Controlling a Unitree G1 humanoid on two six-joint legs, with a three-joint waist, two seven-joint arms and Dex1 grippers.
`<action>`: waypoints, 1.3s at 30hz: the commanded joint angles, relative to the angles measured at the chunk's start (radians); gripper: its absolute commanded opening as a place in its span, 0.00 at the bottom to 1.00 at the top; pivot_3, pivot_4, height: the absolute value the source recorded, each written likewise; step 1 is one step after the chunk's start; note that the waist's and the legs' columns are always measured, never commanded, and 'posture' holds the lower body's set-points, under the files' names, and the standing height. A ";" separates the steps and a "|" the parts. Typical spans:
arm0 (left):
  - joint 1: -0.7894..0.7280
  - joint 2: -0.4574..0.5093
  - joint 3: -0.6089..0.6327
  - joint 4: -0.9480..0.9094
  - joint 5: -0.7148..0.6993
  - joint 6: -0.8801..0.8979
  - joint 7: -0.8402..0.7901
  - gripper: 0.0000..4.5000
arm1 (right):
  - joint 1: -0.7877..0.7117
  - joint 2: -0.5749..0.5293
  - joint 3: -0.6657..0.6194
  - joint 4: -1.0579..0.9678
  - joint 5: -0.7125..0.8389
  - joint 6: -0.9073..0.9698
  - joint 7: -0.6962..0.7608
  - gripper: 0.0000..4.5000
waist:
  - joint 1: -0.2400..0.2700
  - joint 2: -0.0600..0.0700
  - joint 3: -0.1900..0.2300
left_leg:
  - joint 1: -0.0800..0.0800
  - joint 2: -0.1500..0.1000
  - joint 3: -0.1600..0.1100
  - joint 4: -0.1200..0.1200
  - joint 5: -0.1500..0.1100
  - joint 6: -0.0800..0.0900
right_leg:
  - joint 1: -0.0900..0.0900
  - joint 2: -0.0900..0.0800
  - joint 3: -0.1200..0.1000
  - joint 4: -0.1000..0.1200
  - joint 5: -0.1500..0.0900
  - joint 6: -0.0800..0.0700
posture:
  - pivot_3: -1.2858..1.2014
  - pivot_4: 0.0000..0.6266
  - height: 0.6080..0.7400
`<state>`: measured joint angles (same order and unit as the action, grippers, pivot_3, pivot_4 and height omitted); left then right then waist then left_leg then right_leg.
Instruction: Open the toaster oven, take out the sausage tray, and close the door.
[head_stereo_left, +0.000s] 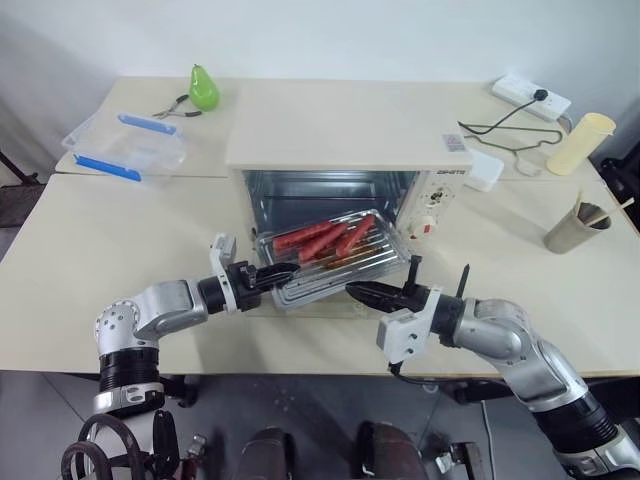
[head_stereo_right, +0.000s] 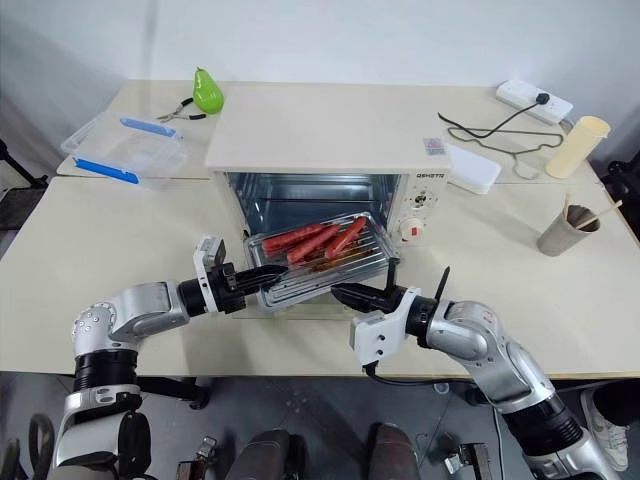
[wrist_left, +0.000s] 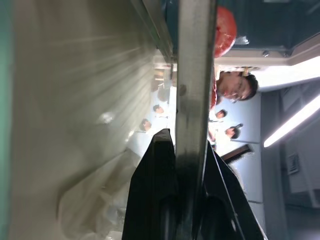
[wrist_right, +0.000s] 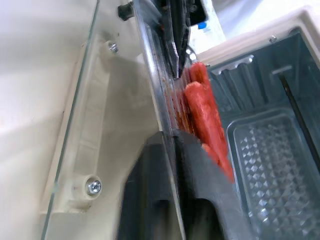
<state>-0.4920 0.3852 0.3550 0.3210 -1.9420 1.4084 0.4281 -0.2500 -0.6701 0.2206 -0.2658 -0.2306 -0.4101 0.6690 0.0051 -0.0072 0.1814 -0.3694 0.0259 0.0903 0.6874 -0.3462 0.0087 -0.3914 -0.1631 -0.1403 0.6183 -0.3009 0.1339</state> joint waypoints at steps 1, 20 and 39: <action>0.033 0.044 0.023 -0.067 -0.030 0.017 -0.086 0.00 | 0.034 -0.070 -0.055 -0.060 0.175 -0.011 0.093 0.36 | -0.005 0.000 0.000 | 0.000 0.000 0.000 0.000 0.000 0.000 | 0.000 0.001 0.000 0.000 0.000 0.000 | 0.52 0.24 1.00; 0.643 0.420 0.235 -0.302 -0.030 -0.038 -0.663 0.00 | 0.140 -0.208 -0.255 0.272 0.559 0.180 0.409 0.55 | -0.006 0.001 0.000 | 0.001 0.005 0.004 -0.003 0.000 0.000 | 0.000 0.006 0.010 -0.008 0.000 -0.001 | 0.52 0.24 1.00; 1.066 -0.090 0.536 -0.722 -0.030 -0.520 -0.550 0.00 | -0.124 -0.086 -0.153 0.565 0.528 0.478 0.548 0.00 | -0.008 0.001 0.000 | 0.000 0.006 0.006 -0.002 -0.002 0.000 | -0.001 0.008 0.013 -0.013 -0.002 -0.003 | 0.52 0.24 1.00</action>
<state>0.5871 0.3300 0.8364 -0.3595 -1.9411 0.9479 -0.1467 -0.3716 -0.7681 0.0466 0.3174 0.2718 0.0077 1.1779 -0.0031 -0.0064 0.1811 -0.3695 0.0324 0.0963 0.6851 -0.3484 0.0088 -0.3919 -0.1544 -0.1271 0.6054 -0.3025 0.1308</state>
